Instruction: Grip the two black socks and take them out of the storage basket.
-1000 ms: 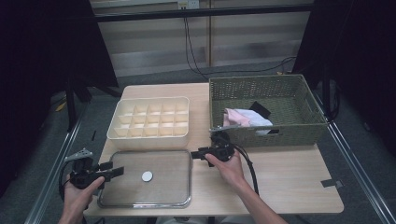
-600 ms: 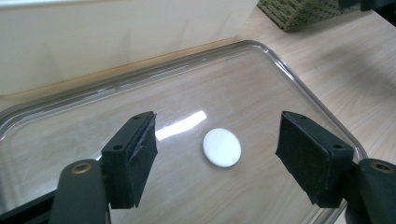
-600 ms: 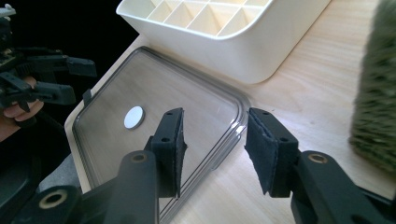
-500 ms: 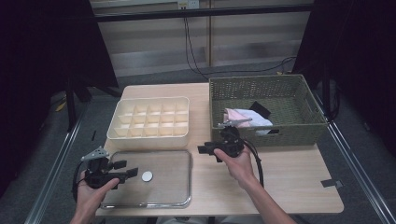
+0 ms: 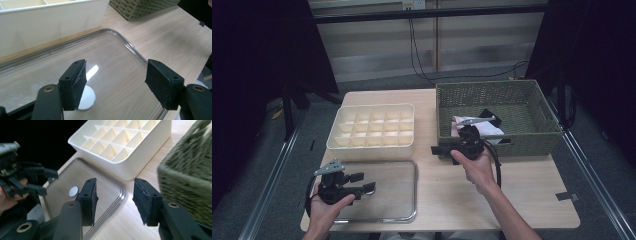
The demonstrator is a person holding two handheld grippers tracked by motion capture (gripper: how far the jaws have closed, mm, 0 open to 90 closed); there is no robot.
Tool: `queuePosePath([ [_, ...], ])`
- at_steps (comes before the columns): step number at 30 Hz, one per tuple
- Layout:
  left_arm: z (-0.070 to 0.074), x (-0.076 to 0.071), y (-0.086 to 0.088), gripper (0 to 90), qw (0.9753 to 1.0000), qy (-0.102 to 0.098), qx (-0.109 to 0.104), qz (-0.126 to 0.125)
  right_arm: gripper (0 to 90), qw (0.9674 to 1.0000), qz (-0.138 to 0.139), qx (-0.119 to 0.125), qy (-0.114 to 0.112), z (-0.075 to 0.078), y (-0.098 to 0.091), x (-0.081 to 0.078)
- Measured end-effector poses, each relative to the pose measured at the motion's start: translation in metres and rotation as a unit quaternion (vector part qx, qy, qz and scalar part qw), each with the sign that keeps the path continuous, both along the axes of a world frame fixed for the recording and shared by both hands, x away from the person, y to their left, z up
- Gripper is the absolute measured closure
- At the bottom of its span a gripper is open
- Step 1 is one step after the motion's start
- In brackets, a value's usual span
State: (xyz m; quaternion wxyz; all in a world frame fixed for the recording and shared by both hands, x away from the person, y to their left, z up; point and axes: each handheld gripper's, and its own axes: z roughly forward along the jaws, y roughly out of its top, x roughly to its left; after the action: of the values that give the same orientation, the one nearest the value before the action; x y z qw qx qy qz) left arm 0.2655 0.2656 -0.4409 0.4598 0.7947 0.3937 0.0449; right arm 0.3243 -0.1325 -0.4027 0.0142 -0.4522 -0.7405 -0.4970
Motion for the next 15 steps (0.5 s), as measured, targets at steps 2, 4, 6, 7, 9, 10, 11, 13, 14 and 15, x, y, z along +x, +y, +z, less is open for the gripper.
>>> queuePosePath([
  [2,0.0,-0.001,-0.001,35.1,1.0,0.0,-0.009,-0.001,53.8,0.9999,-0.013,0.003,0.001,0.007,-0.011,0.003],
  [4,-0.001,0.001,-0.003,33.3,0.9995,0.008,-0.031,0.005,53.4,0.9998,-0.021,0.007,-0.002,0.012,-0.019,0.005],
  [6,-0.001,0.002,-0.006,33.1,0.9995,0.005,-0.032,0.004,52.8,0.9996,-0.028,0.006,-0.005,0.016,-0.026,0.006],
  [7,-0.002,0.002,-0.009,33.4,0.9996,0.001,-0.028,0.005,52.3,0.9995,-0.029,0.006,-0.004,0.018,-0.029,0.006],
  [9,-0.003,0.005,-0.014,31.7,0.9996,0.013,-0.022,-0.008,49.5,0.9994,-0.034,0.001,-0.003,0.021,-0.037,0.008],
  [10,-0.003,0.005,-0.014,31.8,0.9996,0.013,-0.022,-0.008,49.5,0.9994,-0.034,0.001,-0.003,0.021,-0.037,0.008],
  [11,-0.004,0.008,-0.021,31.8,0.9995,0.014,-0.008,-0.028,47.1,0.9994,-0.035,-0.006,-0.001,0.024,-0.046,0.013],
  [13,-0.003,0.009,-0.025,31.8,0.9994,0.012,0.0,-0.033,46.9,0.9991,-0.039,-0.013,-0.001,0.025,-0.049,0.015],
  [14,-0.004,0.01,-0.029,31.8,0.9993,0.015,-0.003,-0.035,46.5,0.9988,-0.046,-0.015,0.001,0.027,-0.054,0.017],
  [15,-0.004,0.011,-0.033,31.6,0.999,0.015,-0.003,-0.043,46.1,0.9987,-0.051,-0.009,0.002,0.029,-0.062,0.02],
])
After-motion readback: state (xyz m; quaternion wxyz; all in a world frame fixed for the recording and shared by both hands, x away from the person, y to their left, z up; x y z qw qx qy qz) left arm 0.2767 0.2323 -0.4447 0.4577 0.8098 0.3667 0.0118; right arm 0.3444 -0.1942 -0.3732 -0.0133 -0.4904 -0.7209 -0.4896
